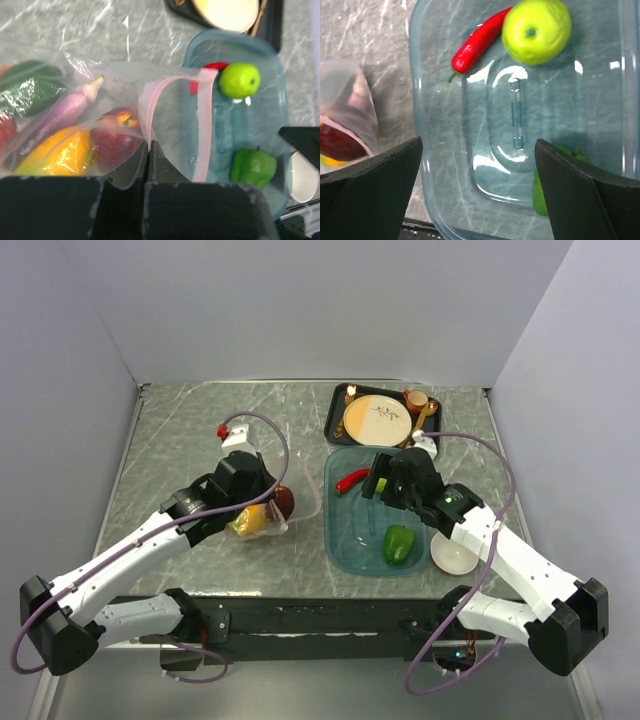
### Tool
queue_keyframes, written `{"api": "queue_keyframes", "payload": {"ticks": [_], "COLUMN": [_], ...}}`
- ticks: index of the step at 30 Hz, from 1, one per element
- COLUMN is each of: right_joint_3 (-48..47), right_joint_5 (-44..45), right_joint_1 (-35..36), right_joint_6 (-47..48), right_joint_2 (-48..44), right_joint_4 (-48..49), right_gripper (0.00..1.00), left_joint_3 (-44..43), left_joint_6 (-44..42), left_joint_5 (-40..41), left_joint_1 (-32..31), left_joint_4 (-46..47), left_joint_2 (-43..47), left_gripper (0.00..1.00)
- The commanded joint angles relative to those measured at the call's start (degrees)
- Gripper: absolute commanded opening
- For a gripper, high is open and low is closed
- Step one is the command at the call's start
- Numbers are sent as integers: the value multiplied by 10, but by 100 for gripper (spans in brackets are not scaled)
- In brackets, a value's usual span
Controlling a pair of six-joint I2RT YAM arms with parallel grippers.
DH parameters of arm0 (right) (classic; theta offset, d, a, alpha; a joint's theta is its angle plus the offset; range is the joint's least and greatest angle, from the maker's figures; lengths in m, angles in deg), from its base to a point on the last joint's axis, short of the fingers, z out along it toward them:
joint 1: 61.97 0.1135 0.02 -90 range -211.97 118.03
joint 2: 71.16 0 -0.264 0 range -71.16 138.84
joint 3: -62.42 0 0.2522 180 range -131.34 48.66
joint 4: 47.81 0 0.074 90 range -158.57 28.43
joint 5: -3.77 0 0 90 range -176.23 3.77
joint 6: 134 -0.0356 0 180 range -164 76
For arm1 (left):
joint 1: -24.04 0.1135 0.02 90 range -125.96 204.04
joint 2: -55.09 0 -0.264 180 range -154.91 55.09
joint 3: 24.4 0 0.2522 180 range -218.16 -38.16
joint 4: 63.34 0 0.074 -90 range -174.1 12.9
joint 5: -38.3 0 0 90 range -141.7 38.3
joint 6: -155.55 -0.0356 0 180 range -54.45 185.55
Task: Place the food in the zip-top bag and seal the zipper
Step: Place the fake fruit in the zipper food storage bag, then pick up the fake vegetable from the bin.
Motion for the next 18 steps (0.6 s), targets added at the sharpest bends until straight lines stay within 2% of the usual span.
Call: {"api": "queue_keyframes", "payload": {"ticks": [1,2,3,4,5,6,9,10,12,18], "right_joint_3": [11,14,19,20,20,20,24,27,29,48], "right_joint_5": [6,5,4,2,1,4,16,18,23,12], "right_joint_1": [-14,-15,-18,-21,-22,-25,-31,-35,-42,-82], "right_joint_6": [-11,-11,-11,-11,-10,-9,-7,-8,-11,-16], "right_joint_2": [-12,-16,-17,-18,-16,-14,-11,-10,-7,8], "right_joint_4": [-2,1,3,5,4,0,-6,-6,-11,-17], "right_gripper": [100,100,100,100,100,100,100,100,100,100], "left_joint_3": [-4,15,36,29,-3,-12,11,14,8,27], "left_joint_6": [-5,-26,-32,-24,2,2,-20,-18,8,20], "left_joint_5": [13,21,23,32,42,41,14,6,-2,-73], "left_joint_1": [1,2,6,15,15,14,14,14,14,15], "left_joint_4": [25,75,81,59,8,-4,33,29,9,49], "left_joint_2": [61,89,94,93,83,78,74,67,38,0], "left_gripper": [2,6,8,1,1,1,4,1,1,1]}}
